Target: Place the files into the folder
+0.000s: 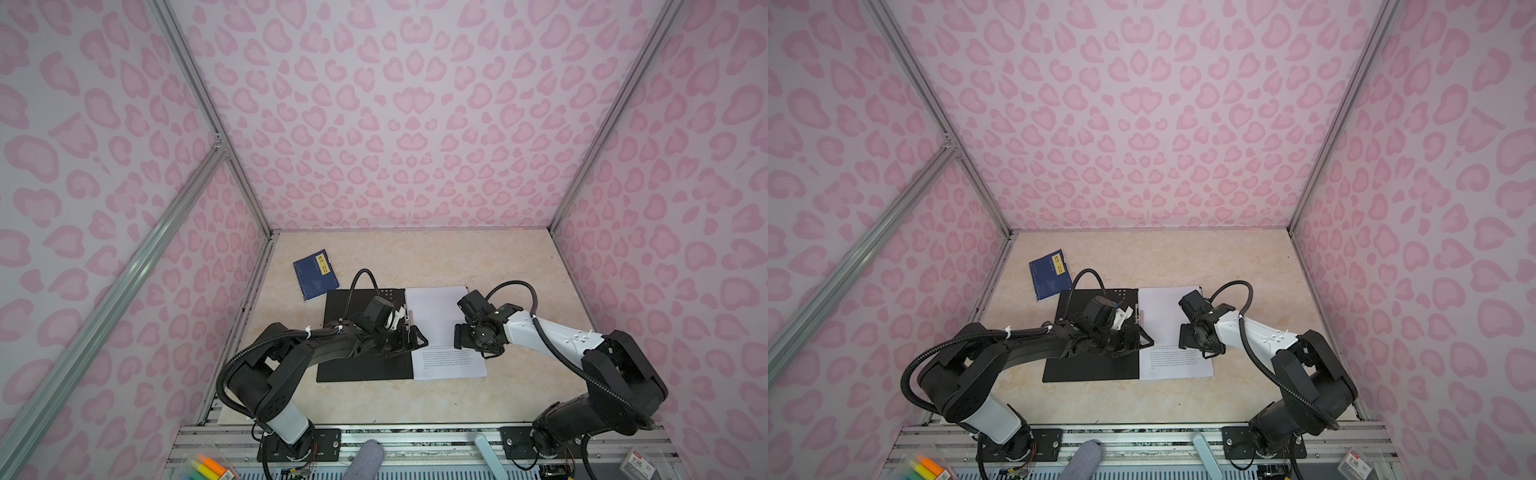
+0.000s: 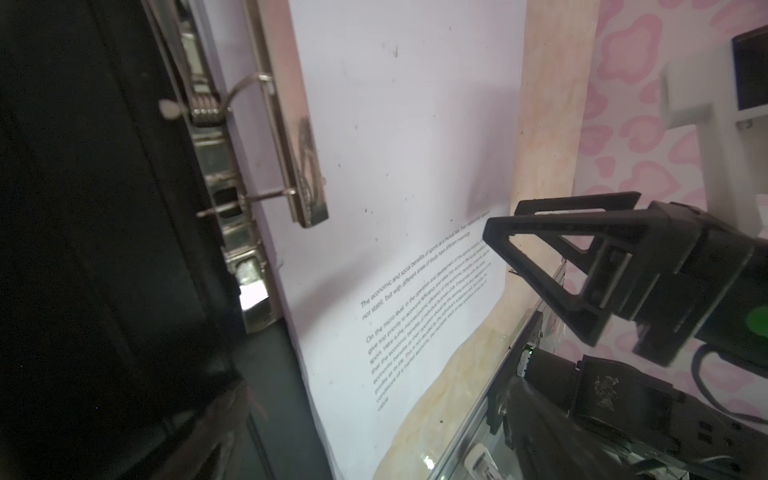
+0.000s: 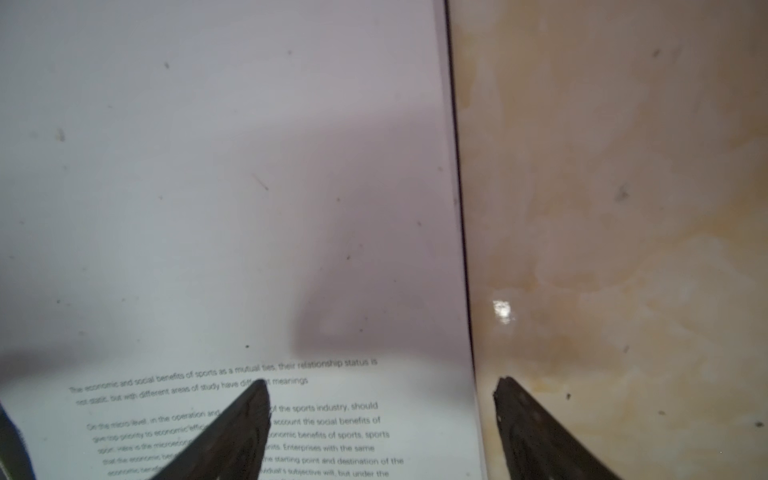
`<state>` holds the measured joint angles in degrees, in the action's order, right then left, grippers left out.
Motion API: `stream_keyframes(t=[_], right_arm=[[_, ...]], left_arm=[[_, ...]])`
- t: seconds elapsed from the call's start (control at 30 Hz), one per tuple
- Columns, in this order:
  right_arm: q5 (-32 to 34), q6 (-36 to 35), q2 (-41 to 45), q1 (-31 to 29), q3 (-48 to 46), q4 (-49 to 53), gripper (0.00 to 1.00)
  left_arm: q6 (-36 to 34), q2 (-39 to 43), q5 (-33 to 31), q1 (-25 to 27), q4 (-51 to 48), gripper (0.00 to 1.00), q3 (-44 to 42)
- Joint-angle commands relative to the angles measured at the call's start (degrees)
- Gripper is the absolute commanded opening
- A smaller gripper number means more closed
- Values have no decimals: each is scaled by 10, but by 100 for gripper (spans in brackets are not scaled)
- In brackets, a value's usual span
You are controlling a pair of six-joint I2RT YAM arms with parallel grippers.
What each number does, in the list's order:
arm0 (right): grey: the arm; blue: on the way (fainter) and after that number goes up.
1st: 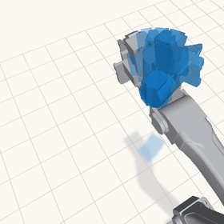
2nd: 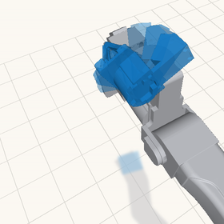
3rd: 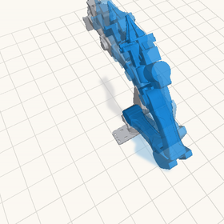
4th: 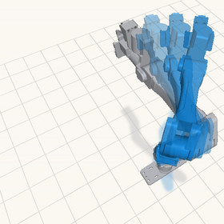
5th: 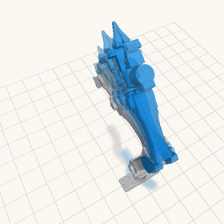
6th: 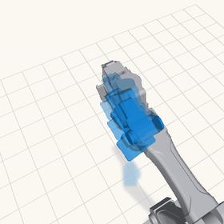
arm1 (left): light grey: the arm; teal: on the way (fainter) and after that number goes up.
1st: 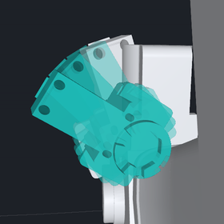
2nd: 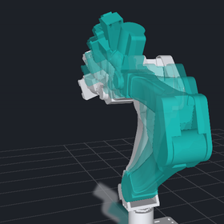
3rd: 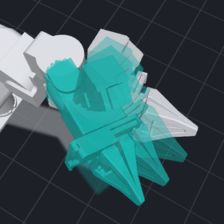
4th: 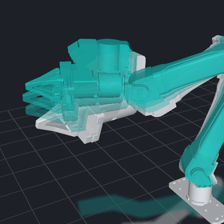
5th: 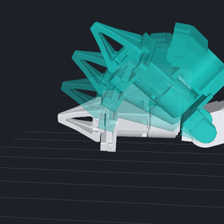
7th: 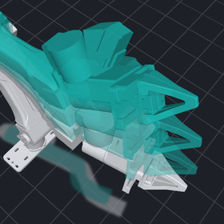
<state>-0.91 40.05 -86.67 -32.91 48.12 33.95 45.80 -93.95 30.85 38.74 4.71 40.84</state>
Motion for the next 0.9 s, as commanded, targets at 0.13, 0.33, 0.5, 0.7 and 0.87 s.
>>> stream_keyframes(t=[0.13,0.33,0.5,0.7,0.87], right_arm=[[6,8,7,-3,0,-8,85],[-18,-38,18,-3,59,-34,79],[-108,-92,-72,4,155,-75,52],[-191,-123,-216,3,308,-72,25],[-239,-128,-299,-3,388,-70,29]], left_arm=[[2,-7,-28,2,-79,98,-5],[-5,66,-25,-5,-122,98,29],[6,132,3,-63,-129,98,25],[-13,146,47,-156,-125,98,-9],[-27,120,52,-184,-122,98,-21]])
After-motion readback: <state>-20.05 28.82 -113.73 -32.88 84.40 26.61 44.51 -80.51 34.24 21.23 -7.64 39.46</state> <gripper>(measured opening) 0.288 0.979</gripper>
